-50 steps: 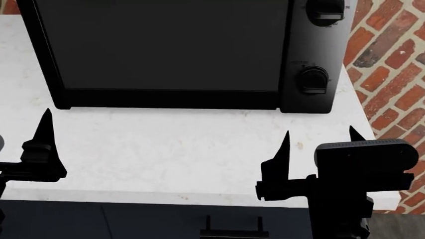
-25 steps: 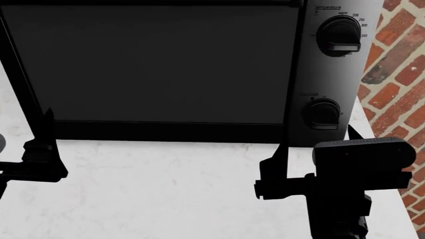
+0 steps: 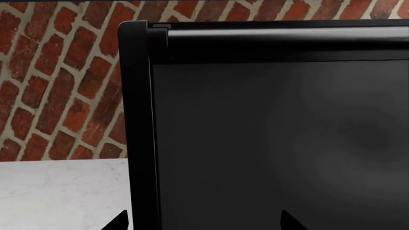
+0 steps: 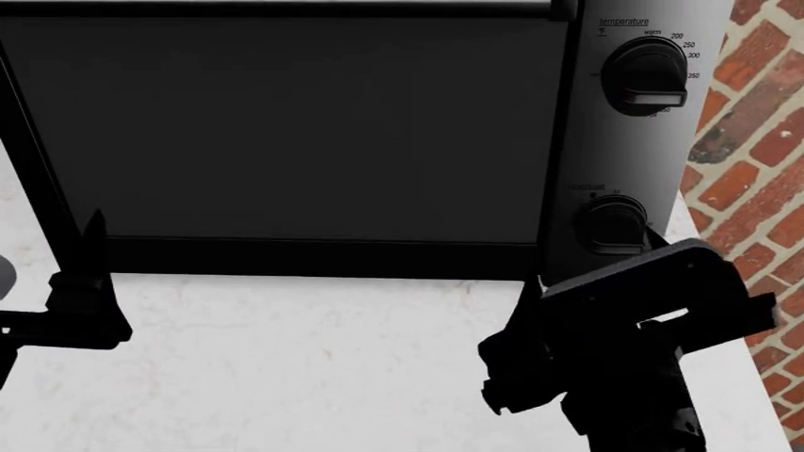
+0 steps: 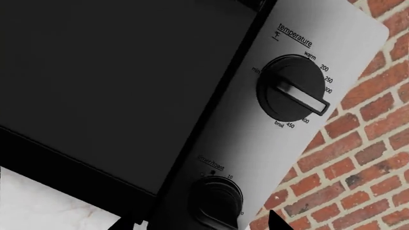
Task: Turn on the toaster oven by setting the timer.
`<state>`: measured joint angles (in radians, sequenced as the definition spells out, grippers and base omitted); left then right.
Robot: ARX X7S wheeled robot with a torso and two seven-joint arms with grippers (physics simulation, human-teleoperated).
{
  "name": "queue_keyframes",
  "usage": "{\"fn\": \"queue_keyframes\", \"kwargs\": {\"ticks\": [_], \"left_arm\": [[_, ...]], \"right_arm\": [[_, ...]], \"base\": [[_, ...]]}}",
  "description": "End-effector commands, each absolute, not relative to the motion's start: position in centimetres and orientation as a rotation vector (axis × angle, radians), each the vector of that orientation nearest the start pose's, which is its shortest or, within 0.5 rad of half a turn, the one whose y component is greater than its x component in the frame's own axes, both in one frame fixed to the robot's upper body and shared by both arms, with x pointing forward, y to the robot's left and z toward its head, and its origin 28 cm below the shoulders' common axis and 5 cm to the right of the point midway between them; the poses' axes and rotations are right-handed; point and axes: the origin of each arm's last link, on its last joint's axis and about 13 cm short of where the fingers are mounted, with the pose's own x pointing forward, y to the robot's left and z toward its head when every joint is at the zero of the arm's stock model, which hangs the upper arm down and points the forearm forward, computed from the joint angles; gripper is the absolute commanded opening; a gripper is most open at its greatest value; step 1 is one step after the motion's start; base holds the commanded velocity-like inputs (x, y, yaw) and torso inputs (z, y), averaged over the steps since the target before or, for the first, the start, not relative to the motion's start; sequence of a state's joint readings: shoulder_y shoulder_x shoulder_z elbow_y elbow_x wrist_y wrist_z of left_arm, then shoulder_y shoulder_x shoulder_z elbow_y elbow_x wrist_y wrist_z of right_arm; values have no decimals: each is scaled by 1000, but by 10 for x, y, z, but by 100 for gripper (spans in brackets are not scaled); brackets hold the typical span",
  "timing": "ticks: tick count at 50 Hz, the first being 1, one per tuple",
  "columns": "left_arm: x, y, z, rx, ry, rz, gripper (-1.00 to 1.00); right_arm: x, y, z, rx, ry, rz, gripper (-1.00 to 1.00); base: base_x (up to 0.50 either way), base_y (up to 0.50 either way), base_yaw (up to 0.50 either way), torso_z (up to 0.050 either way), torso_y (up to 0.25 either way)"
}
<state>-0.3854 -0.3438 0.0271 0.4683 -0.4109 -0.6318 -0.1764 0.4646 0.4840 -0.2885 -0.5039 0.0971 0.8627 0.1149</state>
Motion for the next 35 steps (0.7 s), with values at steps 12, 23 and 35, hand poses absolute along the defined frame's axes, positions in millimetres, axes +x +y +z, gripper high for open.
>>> {"fn": "queue_keyframes", "kwargs": {"ticks": [12, 23, 35], "left_arm": [[256, 247, 165, 14, -185, -35, 100], [256, 248, 164, 11, -187, -28, 100], [257, 250, 165, 13, -190, -23, 100]], "right_arm": [[255, -168, 176, -953, 113, 34, 100], [276, -174, 176, -1036, 151, 28, 100], [292, -177, 175, -1062, 177, 19, 100]], "base": [[0, 0, 0, 0, 0], [0, 0, 0, 0, 0], [0, 0, 0, 0, 0]]}}
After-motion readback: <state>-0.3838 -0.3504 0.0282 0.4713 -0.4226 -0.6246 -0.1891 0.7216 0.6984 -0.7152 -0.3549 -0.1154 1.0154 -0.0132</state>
